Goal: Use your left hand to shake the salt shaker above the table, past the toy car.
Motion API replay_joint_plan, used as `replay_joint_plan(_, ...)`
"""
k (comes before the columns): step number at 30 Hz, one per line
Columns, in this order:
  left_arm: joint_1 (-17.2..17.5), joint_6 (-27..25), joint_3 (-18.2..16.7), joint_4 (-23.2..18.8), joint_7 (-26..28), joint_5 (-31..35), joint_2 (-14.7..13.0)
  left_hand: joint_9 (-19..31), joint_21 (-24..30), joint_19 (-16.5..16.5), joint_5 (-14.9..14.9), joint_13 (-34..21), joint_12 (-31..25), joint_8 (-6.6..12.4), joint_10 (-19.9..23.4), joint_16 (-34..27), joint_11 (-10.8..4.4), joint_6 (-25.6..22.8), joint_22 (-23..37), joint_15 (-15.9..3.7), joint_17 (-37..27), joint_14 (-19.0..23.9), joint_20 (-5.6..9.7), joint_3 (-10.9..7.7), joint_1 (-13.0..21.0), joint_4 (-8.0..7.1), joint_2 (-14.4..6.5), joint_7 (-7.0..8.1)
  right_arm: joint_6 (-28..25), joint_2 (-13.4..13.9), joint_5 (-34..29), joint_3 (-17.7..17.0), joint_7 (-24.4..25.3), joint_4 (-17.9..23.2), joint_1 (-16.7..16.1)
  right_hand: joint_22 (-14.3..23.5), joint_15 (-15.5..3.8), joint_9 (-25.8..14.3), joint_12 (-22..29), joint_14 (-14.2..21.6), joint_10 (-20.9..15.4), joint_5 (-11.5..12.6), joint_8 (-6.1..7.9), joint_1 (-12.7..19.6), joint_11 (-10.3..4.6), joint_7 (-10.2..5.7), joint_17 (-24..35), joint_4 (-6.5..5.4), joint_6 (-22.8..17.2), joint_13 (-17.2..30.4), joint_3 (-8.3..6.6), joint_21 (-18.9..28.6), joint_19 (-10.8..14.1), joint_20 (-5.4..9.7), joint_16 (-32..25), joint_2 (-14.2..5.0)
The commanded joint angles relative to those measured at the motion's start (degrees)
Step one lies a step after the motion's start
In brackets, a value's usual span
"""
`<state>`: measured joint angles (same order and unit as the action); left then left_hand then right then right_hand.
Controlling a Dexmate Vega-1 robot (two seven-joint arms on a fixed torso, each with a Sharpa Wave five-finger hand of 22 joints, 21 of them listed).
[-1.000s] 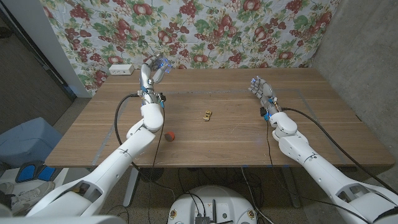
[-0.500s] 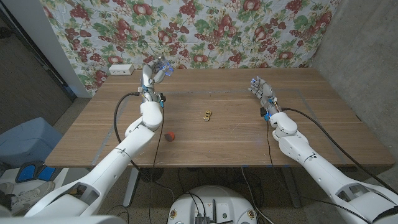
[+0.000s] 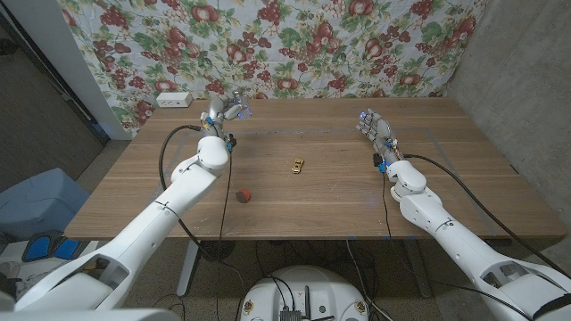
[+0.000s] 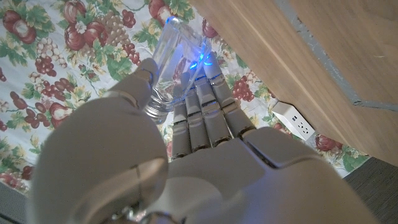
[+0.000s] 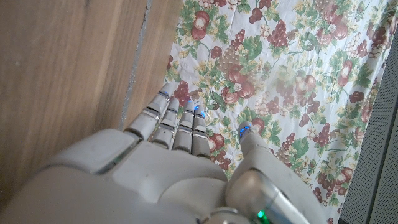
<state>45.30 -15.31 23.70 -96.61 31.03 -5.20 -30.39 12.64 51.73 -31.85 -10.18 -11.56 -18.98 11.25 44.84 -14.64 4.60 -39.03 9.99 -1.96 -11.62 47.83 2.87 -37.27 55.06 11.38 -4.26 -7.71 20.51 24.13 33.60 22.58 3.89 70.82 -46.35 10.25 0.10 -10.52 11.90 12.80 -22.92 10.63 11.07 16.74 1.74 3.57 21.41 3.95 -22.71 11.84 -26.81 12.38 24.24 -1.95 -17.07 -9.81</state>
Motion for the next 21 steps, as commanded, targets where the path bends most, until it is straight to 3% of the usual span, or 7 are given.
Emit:
replay_joint_plan(1,-1.59,-9.18,1.31,-3.16,-3.89,-3.7,-2.8,0.29,0.52,-0.42,-0.42,-0.23,-0.21,0.27,17.09,-0.14,-13.63,-13.89,0.28,-11.33,-0.04,4.4,5.01,-1.04,5.01,-0.84,-4.99,5.0,0.02,0.15,0.06,-0.12,0.25,0.55,-0.45,0.14,-0.11,-0.25,0.11,0.59,-0.32,0.46,0.22,-0.37,-0.08,-0.02,0.09,0.13,-0.45,0.3,-0.32,-0.24,0.3,0.15,0.09,-0.08)
replay_joint_plan(6,-1.7,-10.11,1.65,-3.73,-3.39,-4.17,-3.13,0.28,0.57,-0.36,-0.44,-0.23,-0.15,0.22,17.11,-0.09,-13.58,-13.88,0.26,-11.28,-0.01,4.45,5.02,-1.04,5.02,-0.86,-4.95,5.1,-0.07,0.13,0.22,-0.25,0.56,0.9,-0.78,0.14,0.04,-0.25,0.1,0.65,-0.3,0.46,0.24,-0.39,-0.07,-0.05,0.11,0.1,-0.49,0.3,-0.33,-0.24,0.3,0.17,0.07,-0.13)
replay_joint_plan(15,-1.51,-7.03,2.14,-3.27,-2.29,-3.72,-3.59,0.27,0.69,-0.38,-0.46,-0.25,-0.07,0.19,17.2,-0.03,-13.6,-13.97,0.25,-11.32,0.0,4.5,5.01,-1.02,5.07,-0.84,-4.88,4.97,0.55,0.01,0.1,-0.29,0.6,0.83,-1.02,0.14,0.03,-0.25,0.07,0.61,-0.23,0.45,0.23,-0.43,-0.18,-0.03,0.14,0.04,-0.48,0.3,-0.34,-0.24,0.31,0.15,0.09,-0.15)
replay_joint_plan(17,-1.36,-5.43,2.18,-2.82,-1.94,-3.41,-3.61,0.27,0.7,-0.34,-0.47,-0.25,-0.07,0.17,17.24,-0.03,-13.57,-13.95,0.24,-11.3,0.0,4.55,5.03,-1.04,5.07,-0.88,-4.92,4.96,0.44,-0.1,0.24,-0.35,0.77,0.93,-1.07,0.14,-0.06,-0.25,0.08,0.57,-0.26,0.45,0.23,-0.43,-0.1,-0.02,0.14,0.04,-0.5,0.3,-0.34,-0.24,0.29,0.13,0.11,-0.15)
replay_joint_plan(21,-0.73,3.0,2.37,-0.03,-1.51,-1.92,-3.76,0.27,0.73,-0.28,-0.48,-0.26,0.0,0.14,17.19,0.03,-13.56,-13.94,0.24,-11.27,0.02,4.52,5.05,-1.04,5.07,-0.89,-4.9,5.06,0.63,-0.12,0.03,-0.27,0.77,0.82,-1.02,0.14,-0.08,-0.25,0.08,0.51,-0.26,0.45,0.23,-0.44,-0.09,-0.02,0.16,0.02,-0.5,0.3,-0.35,-0.24,0.3,0.16,0.15,-0.15)
